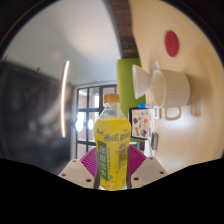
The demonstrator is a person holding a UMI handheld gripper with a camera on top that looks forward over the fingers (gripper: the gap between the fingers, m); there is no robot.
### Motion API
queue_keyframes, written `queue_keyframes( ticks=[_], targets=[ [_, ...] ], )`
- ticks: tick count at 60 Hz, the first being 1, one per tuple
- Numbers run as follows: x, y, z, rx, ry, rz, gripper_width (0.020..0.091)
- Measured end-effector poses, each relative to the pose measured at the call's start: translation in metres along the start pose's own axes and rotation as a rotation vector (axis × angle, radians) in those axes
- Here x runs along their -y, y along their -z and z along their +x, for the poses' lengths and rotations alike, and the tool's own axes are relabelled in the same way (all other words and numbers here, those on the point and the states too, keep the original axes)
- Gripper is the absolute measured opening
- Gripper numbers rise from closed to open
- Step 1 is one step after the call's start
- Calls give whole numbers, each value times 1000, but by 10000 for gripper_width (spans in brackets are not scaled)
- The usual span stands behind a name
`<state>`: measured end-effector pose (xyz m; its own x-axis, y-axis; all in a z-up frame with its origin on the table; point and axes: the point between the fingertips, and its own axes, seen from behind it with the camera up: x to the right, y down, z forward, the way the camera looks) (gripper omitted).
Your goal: Pour water
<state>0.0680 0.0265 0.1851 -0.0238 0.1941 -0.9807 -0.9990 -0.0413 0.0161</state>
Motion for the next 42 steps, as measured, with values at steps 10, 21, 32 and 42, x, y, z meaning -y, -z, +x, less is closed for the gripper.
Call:
queue_keyframes(
  ticks=[10, 21, 32, 42],
  targets=[
    [32, -3, 28, -22, -316, 25, 358],
    [36, -5, 39, -63, -472, 17, 358],
    [33, -11, 37, -55, -434, -10, 361],
    [13, -14, -21, 53, -45, -104, 359]
  ],
)
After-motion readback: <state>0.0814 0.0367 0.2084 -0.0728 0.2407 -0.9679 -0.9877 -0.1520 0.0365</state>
